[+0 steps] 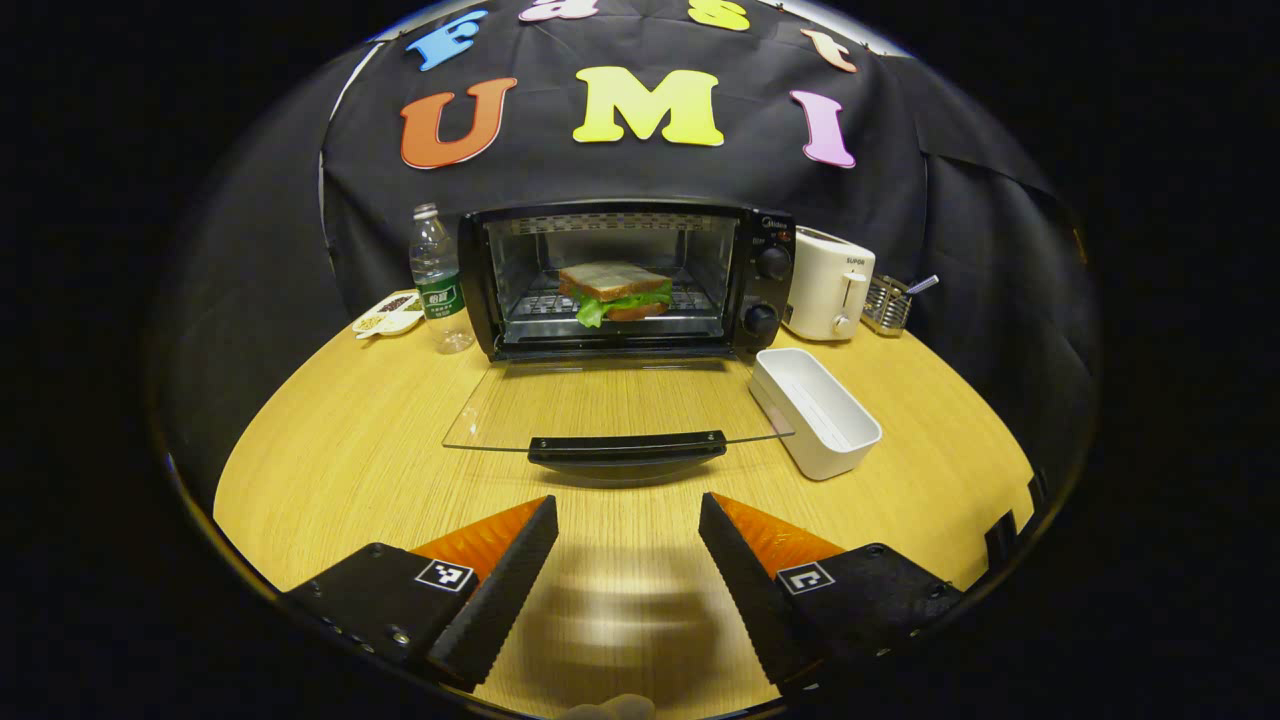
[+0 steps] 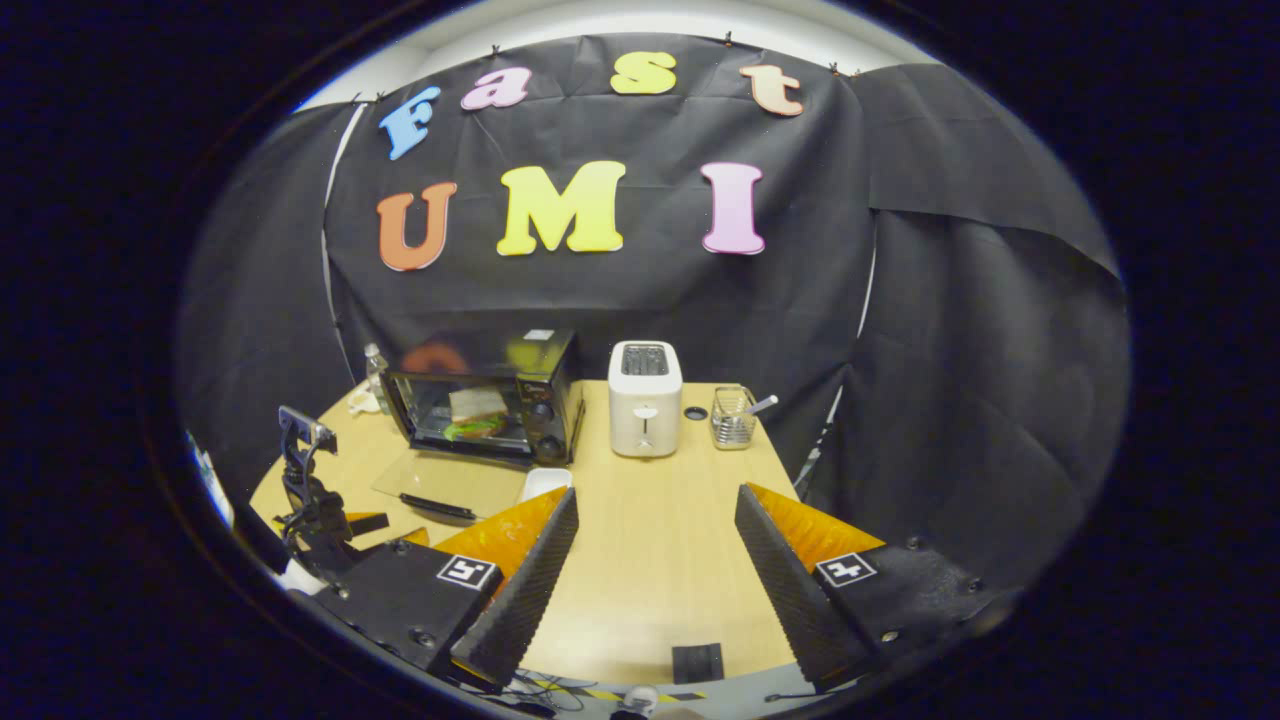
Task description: Open the electric oven with the left hand, put the food in, and close the electric oven.
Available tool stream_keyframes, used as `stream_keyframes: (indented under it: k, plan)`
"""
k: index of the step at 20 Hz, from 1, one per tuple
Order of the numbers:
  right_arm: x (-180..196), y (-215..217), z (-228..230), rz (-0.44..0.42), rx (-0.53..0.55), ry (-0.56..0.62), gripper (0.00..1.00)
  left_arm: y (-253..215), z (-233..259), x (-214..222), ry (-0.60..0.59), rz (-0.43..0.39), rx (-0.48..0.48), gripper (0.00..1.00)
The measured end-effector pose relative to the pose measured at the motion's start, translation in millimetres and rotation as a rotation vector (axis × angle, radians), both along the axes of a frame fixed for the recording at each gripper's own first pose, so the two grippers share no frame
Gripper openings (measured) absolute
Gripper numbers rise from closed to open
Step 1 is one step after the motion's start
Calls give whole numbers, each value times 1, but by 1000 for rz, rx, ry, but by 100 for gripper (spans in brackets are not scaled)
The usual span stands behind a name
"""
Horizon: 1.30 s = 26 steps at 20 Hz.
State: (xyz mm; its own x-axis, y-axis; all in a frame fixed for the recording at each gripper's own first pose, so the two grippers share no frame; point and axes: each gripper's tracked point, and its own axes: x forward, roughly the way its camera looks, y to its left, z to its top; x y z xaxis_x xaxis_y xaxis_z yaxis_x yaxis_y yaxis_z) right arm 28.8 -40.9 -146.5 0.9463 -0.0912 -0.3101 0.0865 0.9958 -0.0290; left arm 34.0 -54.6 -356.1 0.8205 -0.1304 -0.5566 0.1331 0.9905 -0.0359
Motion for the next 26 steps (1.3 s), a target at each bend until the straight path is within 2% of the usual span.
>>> stream_keyframes:
  k: [2, 3, 8, 14, 20, 26]
  plan:
    - [-5, -7, -7, -21, -11, 32, 91, -2, -15, 11, 19, 3, 14, 94]
    - [-8, -9, -10, -30, -7, 44, 100, -5, -21, 17, 31, 5, 10, 95]
    - [-11, -9, -15, -49, -21, 77, 100, -9, -49, 34, 82, 16, -5, 95]
    - [-14, -26, -27, -97, -4, 110, 100, -6, -48, 43, 74, 29, 8, 95]
    - [-16, -26, -32, -120, 66, 114, 100, -7, -25, 45, 75, 32, -43, 95]
    - [-15, -22, -26, -114, 92, 83, 100, -12, 22, 66, 1, 11, -48, 94]
